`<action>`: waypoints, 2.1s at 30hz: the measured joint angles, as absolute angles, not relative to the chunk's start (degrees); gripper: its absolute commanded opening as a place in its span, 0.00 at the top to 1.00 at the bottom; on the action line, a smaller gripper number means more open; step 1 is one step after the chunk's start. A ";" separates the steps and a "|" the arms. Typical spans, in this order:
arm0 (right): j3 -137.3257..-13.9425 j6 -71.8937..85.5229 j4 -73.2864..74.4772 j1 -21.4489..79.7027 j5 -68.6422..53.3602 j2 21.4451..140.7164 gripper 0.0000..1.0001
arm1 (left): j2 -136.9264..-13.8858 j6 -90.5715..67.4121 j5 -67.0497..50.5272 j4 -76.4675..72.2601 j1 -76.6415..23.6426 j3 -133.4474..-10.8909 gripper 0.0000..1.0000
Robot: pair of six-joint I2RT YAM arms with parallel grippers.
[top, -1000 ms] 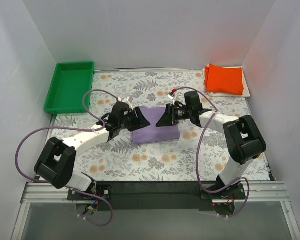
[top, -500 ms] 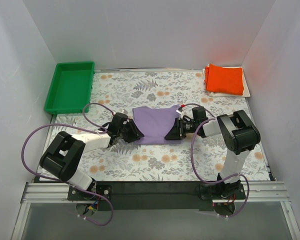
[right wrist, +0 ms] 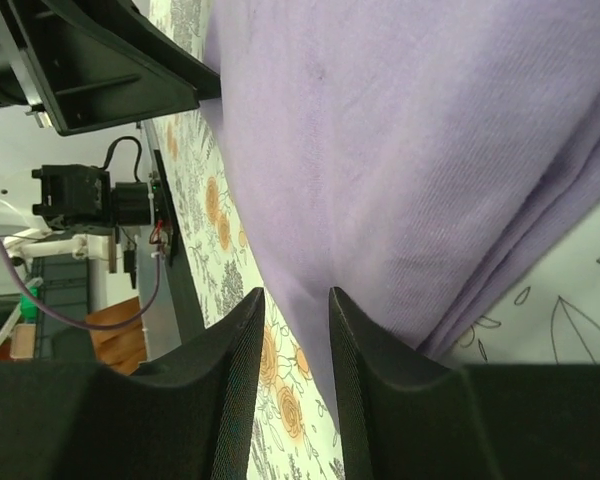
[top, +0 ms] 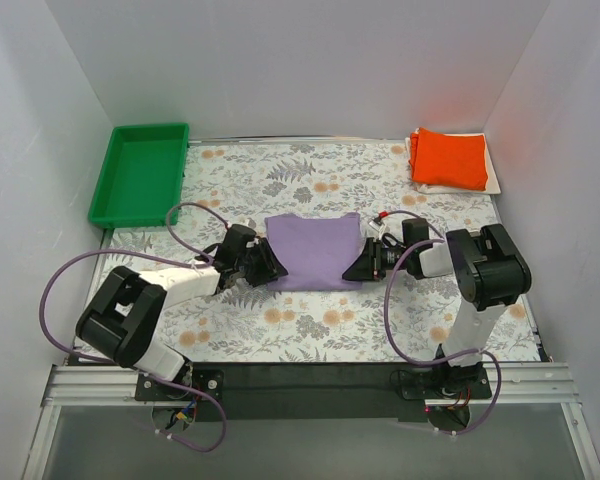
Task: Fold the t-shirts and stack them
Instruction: Fold the tshirt
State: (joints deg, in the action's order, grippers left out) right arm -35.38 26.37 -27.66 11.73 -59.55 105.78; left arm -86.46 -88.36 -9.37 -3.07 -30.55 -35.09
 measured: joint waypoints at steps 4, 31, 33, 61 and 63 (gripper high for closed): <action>-35.62 23.03 -20.34 11.51 -56.36 100.77 0.63 | -85.10 -83.81 -6.79 4.82 -31.55 -39.29 0.50; -49.32 15.97 38.13 2.09 0.12 56.62 0.02 | -109.65 -47.29 21.19 19.64 -66.85 -77.10 0.46; -48.38 16.67 38.94 1.10 0.12 56.66 0.02 | -112.14 -45.80 21.89 19.44 -67.88 -78.81 0.47; -35.14 27.27 22.02 -2.59 -18.70 60.71 0.02 | -118.67 -39.55 30.28 17.15 -67.33 -81.43 1.00; -32.82 29.87 17.61 -2.48 -21.37 61.82 0.02 | -116.44 -40.60 29.32 17.34 -66.63 -80.84 1.00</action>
State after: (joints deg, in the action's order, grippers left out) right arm -32.82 29.87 17.61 -2.48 -21.37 61.82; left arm -116.44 -40.60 29.32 17.34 -66.63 -80.84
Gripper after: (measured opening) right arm 0.984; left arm 0.045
